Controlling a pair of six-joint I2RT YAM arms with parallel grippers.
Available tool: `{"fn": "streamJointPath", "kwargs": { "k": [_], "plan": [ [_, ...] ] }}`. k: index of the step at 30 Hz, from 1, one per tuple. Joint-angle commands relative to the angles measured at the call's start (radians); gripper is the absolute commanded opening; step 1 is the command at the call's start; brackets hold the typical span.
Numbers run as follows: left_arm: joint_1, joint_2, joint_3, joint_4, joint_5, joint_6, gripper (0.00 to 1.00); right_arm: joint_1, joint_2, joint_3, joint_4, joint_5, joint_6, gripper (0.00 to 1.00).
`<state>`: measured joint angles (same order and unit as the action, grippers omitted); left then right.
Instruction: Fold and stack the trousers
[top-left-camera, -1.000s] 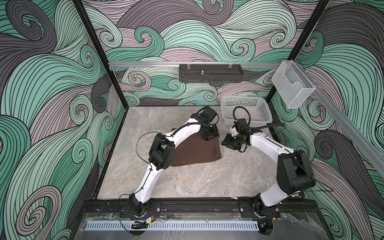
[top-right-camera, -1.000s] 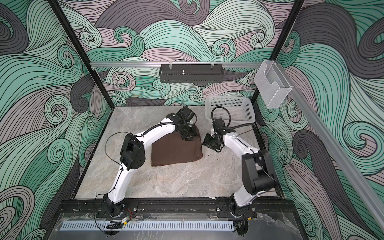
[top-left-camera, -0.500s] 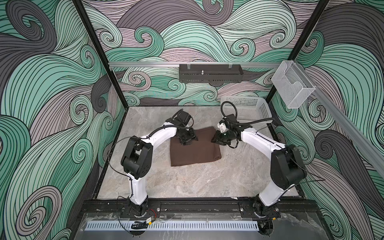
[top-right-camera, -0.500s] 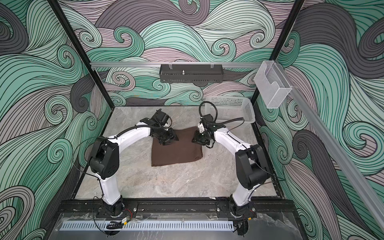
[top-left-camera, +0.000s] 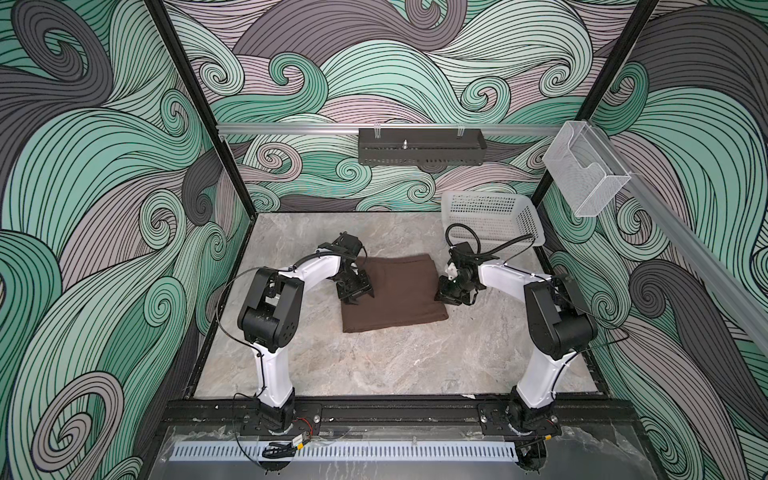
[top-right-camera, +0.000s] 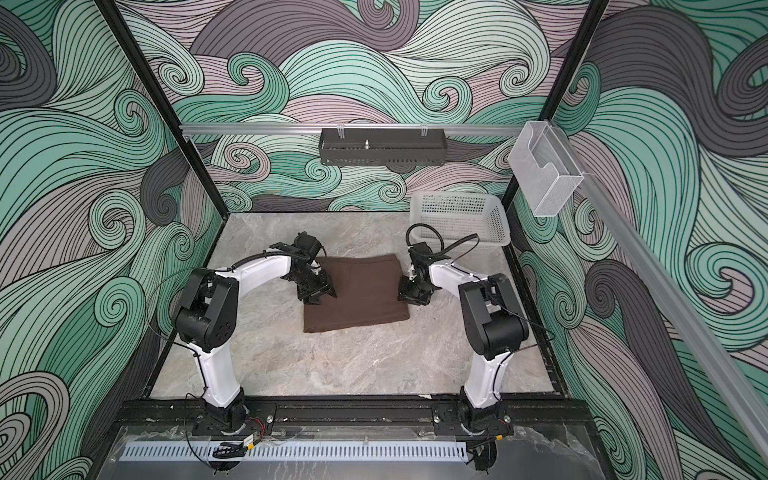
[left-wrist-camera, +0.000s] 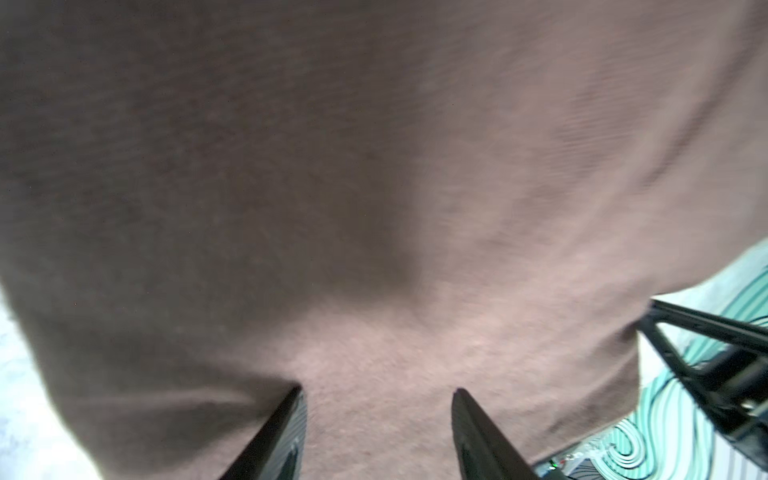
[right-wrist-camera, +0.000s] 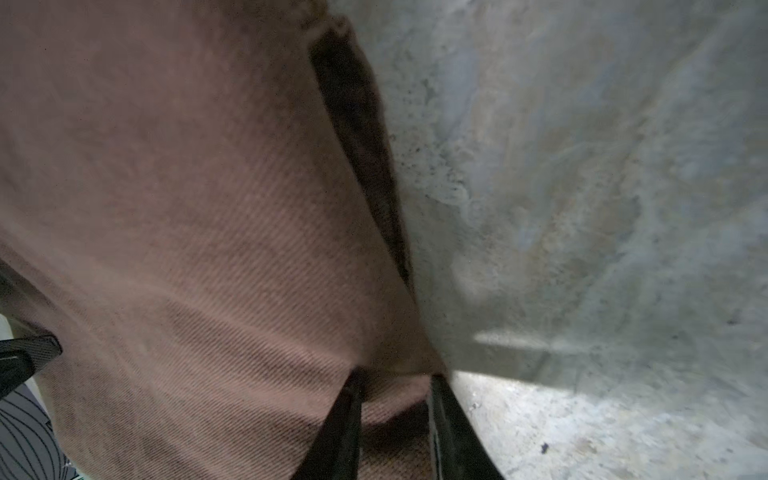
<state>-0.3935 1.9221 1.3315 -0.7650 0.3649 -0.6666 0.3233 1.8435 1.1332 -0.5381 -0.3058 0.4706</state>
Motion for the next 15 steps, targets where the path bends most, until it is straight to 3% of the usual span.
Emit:
{"fn": "streamJointPath", "kwargs": {
  "k": [1, 15],
  "plan": [
    [0.011, 0.046, -0.027, -0.062, -0.031, 0.041, 0.60, 0.031, 0.042, 0.004, -0.038, 0.028, -0.011, 0.30],
    [0.223, 0.006, 0.085, -0.325, -0.346, 0.218, 0.62, 0.235, 0.112, 0.094, 0.054, -0.082, 0.120, 0.30]
  ]
}}
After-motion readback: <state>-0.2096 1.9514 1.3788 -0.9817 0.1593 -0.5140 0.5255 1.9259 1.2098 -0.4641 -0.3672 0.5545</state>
